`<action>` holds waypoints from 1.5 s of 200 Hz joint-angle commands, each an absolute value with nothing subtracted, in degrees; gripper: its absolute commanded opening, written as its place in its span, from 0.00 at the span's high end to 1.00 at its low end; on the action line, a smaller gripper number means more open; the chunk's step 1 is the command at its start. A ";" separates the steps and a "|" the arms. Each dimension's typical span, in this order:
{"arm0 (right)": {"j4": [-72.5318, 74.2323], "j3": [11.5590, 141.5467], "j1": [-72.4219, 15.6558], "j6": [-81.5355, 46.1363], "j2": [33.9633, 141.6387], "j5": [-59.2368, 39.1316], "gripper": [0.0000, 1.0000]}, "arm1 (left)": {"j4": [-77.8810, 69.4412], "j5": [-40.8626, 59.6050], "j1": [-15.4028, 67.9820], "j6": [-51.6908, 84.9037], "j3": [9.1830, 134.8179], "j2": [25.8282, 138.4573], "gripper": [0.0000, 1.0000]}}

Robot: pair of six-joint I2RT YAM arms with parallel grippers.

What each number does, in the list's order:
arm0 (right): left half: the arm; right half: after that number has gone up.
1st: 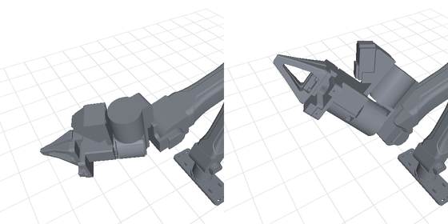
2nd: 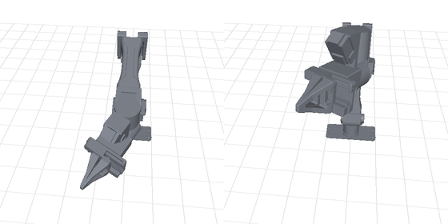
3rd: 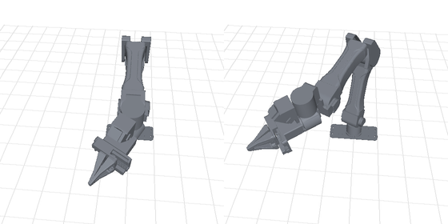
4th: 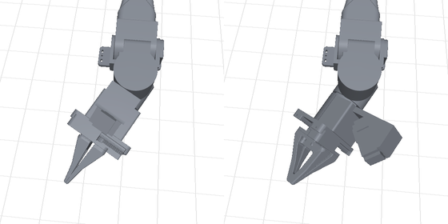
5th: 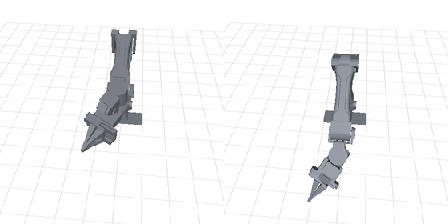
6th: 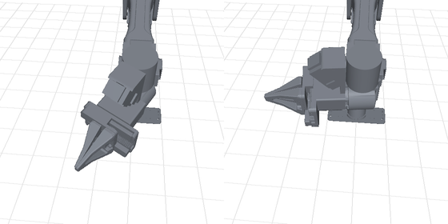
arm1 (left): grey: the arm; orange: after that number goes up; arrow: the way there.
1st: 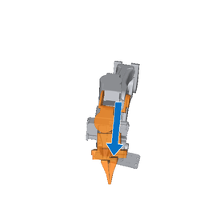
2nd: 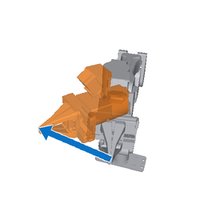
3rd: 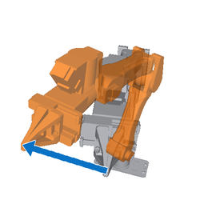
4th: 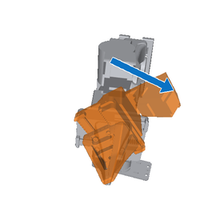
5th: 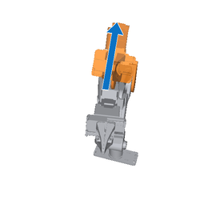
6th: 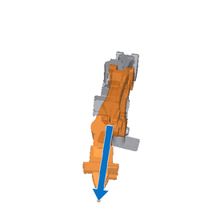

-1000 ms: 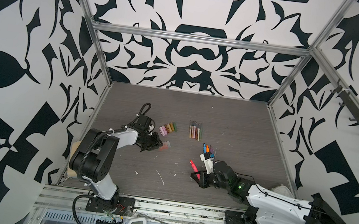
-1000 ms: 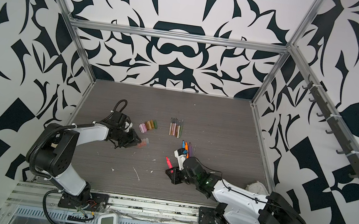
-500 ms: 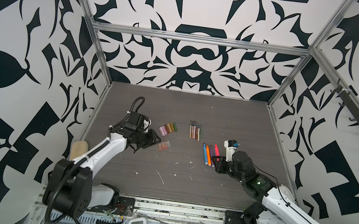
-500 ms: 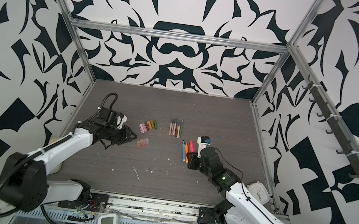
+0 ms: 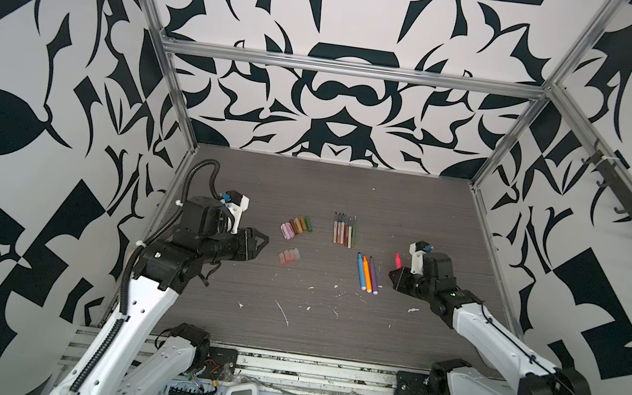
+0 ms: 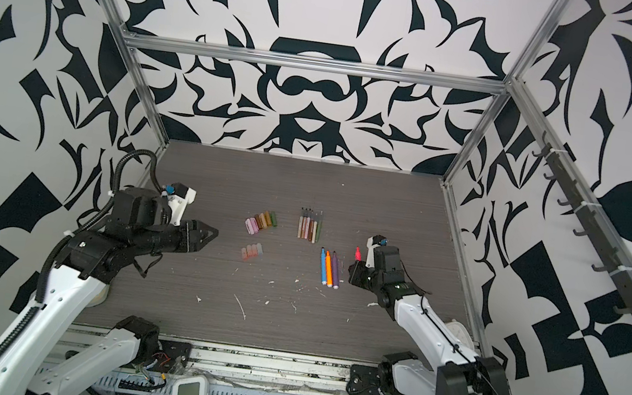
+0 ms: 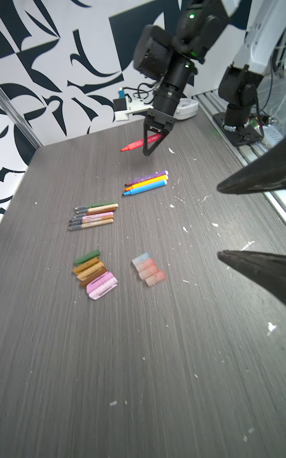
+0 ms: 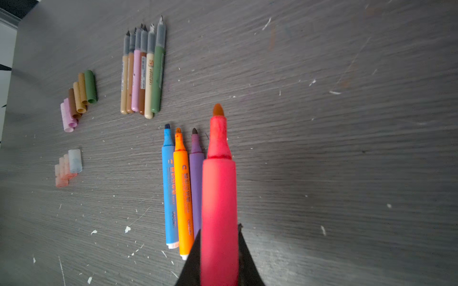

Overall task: Open the pen caps
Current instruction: 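Set pink marker beside purple marker, open right gripper while left lifts away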

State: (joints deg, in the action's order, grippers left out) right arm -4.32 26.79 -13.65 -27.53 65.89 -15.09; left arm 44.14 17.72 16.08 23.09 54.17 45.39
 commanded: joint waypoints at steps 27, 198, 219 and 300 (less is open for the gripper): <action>0.77 32.84 -11.39 -26.28 76.83 -23.98 1.00 | 45.00 13.23 15.69 20.83 52.73 41.22 0.55; 2.37 33.21 -10.55 -27.16 83.19 -24.61 0.80 | 44.30 15.47 13.53 20.83 52.27 42.09 0.55; 2.29 33.22 -10.47 -27.29 83.22 -24.52 0.78 | 44.30 15.38 13.54 20.83 52.29 42.10 0.55; 2.35 33.18 -10.13 -27.29 83.47 -25.04 0.76 | 44.30 15.47 13.53 20.83 52.18 42.36 0.55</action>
State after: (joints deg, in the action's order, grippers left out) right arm 1.15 32.62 -10.46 -27.05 83.94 -24.86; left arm 43.94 14.59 13.78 21.54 52.88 42.48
